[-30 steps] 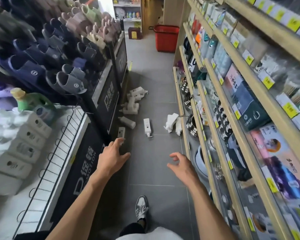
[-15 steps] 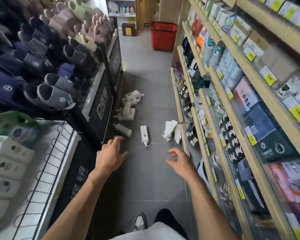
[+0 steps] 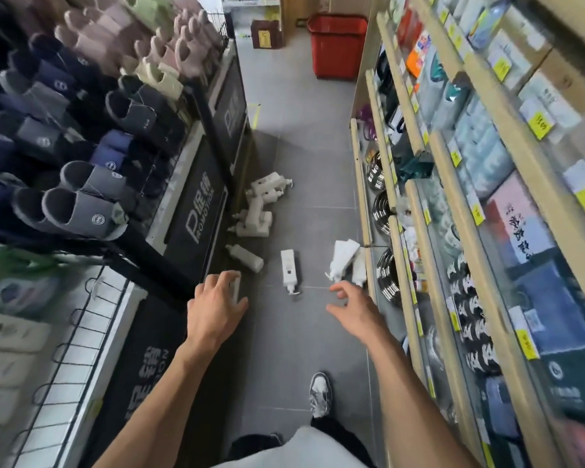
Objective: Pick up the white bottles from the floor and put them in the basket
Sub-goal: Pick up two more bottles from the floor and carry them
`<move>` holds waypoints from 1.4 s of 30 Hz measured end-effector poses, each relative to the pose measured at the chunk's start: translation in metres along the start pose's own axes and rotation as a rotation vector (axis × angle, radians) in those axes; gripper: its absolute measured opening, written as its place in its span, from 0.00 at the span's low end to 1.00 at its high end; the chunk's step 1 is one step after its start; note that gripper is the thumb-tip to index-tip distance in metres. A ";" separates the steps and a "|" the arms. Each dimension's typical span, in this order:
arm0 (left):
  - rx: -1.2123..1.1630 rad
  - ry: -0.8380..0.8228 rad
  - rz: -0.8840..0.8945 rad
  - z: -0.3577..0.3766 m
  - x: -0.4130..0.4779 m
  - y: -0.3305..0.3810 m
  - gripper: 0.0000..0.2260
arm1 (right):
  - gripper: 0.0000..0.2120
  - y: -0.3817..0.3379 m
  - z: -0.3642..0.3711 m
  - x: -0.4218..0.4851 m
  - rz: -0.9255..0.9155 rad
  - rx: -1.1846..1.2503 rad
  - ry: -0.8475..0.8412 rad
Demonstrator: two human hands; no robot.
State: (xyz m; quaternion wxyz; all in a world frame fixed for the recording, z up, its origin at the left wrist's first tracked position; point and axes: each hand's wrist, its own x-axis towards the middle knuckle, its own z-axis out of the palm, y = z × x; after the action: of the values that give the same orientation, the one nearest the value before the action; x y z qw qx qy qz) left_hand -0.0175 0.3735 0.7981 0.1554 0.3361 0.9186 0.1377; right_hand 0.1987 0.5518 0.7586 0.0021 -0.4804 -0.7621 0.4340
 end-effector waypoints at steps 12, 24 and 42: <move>-0.016 0.017 -0.133 -0.009 0.075 0.015 0.24 | 0.14 -0.047 -0.046 0.125 -0.049 -0.015 -0.063; -0.011 -0.092 -0.219 -0.014 0.198 -0.033 0.27 | 0.16 -0.108 -0.009 0.227 -0.049 -0.180 -0.172; -0.045 -0.317 -0.382 0.026 0.350 -0.115 0.28 | 0.17 -0.127 0.071 0.379 0.115 -0.326 -0.339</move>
State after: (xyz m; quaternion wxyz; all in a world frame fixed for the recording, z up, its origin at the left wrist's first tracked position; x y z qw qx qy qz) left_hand -0.3276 0.5236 0.6651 0.3284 0.1703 0.9263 0.0715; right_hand -0.1274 0.7625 0.6416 -0.2280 -0.4376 -0.7828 0.3792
